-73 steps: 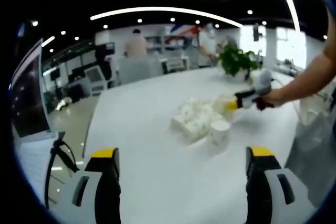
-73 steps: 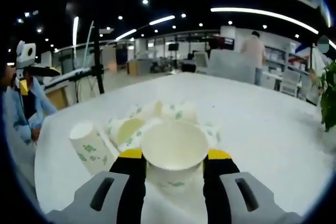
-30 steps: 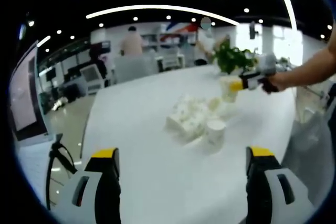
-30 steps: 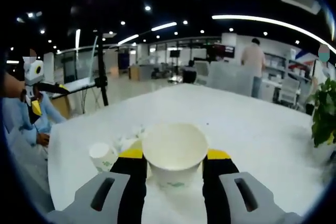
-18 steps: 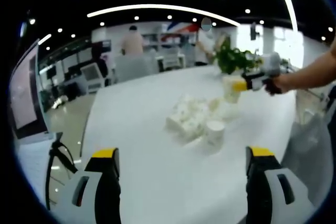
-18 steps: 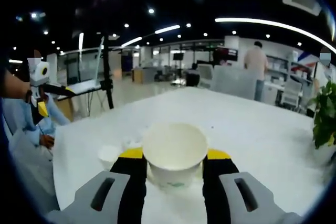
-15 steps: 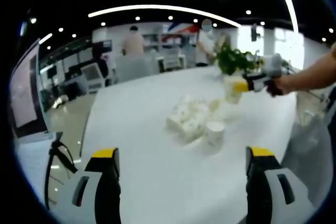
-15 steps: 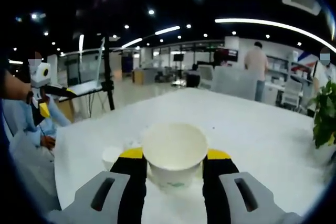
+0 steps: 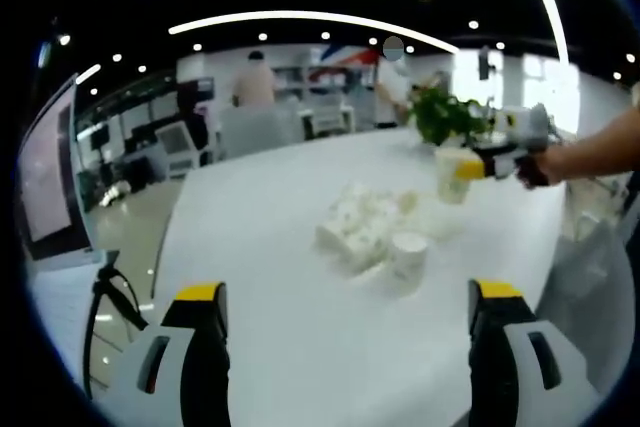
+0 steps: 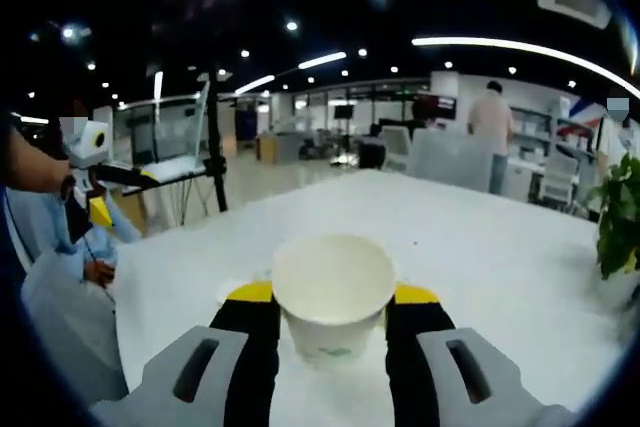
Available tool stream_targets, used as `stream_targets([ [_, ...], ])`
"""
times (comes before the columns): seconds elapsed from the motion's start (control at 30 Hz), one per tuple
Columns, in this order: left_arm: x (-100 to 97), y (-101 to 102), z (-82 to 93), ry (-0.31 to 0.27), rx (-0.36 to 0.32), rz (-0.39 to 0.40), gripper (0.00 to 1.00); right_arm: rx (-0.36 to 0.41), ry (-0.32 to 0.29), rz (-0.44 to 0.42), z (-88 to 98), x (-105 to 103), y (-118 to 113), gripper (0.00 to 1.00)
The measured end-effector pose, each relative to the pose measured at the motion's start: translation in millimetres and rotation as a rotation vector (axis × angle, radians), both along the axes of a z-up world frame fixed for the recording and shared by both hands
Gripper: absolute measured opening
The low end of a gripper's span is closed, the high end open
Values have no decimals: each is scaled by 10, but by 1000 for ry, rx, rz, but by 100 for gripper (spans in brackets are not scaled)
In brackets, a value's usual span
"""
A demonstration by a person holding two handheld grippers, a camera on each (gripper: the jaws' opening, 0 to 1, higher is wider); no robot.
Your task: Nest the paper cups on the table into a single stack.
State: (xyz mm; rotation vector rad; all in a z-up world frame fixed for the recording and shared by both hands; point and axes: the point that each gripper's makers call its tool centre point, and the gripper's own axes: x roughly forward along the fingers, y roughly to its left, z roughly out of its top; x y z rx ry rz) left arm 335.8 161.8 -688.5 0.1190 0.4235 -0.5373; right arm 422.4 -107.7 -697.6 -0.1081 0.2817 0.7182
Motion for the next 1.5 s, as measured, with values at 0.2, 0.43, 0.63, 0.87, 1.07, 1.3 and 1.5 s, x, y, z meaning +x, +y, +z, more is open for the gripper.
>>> stream_targets([
  [0.2,12,30,-63,-9,14,-23,99,12,-23,13,39,-108,89,38],
  [0.43,33,128,-57,-9,-13,-38,99,5,-26,29,80,-280,202,38],
  [0.63,33,174,-56,-20,-7,-50,99,35,-47,34,136,-378,275,38],
  [0.87,-11,145,-72,-19,-12,-49,99,43,-49,42,152,-510,304,38],
  [1.07,-34,123,-74,-27,5,-77,99,48,-68,69,164,-640,383,37],
  [1.3,-42,169,-30,-34,6,-75,99,75,-109,124,237,-833,520,37],
  [1.5,-19,178,-38,-34,7,-74,99,79,-116,142,268,-937,540,37],
])
